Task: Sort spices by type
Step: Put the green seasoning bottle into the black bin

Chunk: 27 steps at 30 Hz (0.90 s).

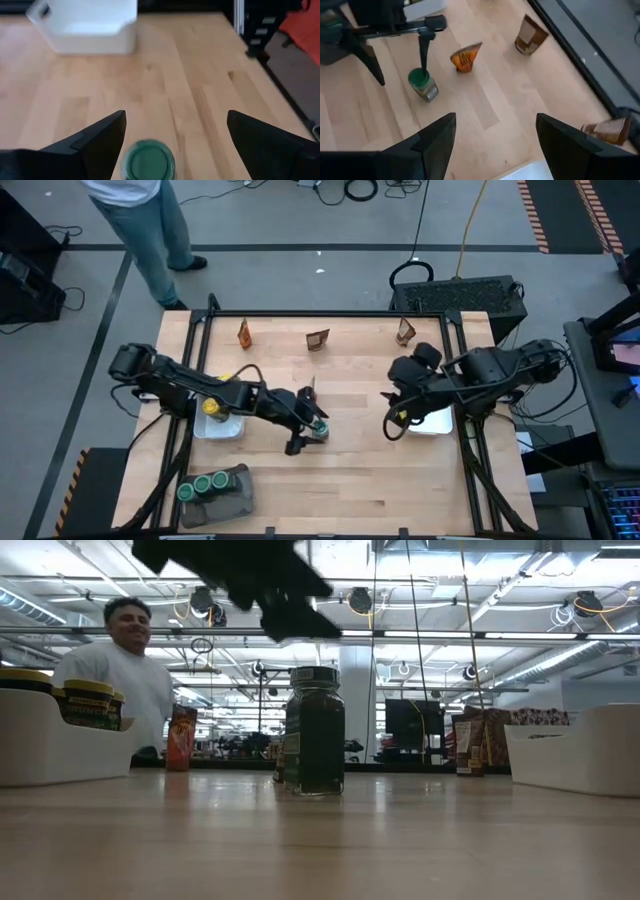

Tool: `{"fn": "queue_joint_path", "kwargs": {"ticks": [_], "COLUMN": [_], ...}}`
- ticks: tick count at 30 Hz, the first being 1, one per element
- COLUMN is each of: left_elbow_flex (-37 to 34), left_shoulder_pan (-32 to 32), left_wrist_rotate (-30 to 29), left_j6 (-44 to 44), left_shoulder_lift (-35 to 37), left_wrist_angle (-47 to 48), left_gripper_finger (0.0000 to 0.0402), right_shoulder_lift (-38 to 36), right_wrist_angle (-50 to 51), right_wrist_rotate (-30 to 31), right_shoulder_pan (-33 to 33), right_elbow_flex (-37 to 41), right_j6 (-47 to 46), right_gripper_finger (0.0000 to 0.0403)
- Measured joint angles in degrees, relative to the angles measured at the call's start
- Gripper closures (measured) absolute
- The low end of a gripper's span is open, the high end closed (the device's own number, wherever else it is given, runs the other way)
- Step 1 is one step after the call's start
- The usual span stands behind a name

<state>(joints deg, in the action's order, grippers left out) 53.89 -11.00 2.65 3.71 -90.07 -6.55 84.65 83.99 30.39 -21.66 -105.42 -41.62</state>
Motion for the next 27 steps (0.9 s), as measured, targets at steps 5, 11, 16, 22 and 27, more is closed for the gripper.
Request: {"fn": "queue_joint_path", "kwargs": {"ticks": [5, 11, 16, 22, 27], "left_elbow_flex": [0.00, 0.00, 0.00, 0.00, 0.00], "left_shoulder_pan": [0.11, 0.15, 0.15, 0.17, 0.15], "left_wrist_rotate": [0.16, -0.03, -3.75, -4.56, -4.57], "left_j6": [-0.03, -0.27, -4.24, -5.62, -5.65], "left_shoulder_lift": [-4.19, -5.96, -5.98, -6.00, -6.00], "left_wrist_angle": [-0.81, -1.43, -0.76, 1.73, 1.91], "left_gripper_finger": [0.0052, 0.0052, 0.0052, 0.0052, 0.0052], "right_shoulder_lift": [-6.76, -13.02, -14.17, -14.17, -14.17], "right_wrist_angle": [-7.27, -18.76, -21.43, -23.62, -24.14], "right_wrist_rotate": [-0.34, -1.21, -1.71, -1.77, -1.75], "right_shoulder_pan": [-0.23, -0.25, -0.21, -0.21, -0.21], "right_elbow_flex": [12.74, 23.35, 25.19, 25.24, 25.24], "right_j6": [-4.85, -5.82, -5.76, -4.47, -4.25], "right_gripper_finger": [0.0144, 0.0145, 0.0145, 0.0145, 0.0145]}}
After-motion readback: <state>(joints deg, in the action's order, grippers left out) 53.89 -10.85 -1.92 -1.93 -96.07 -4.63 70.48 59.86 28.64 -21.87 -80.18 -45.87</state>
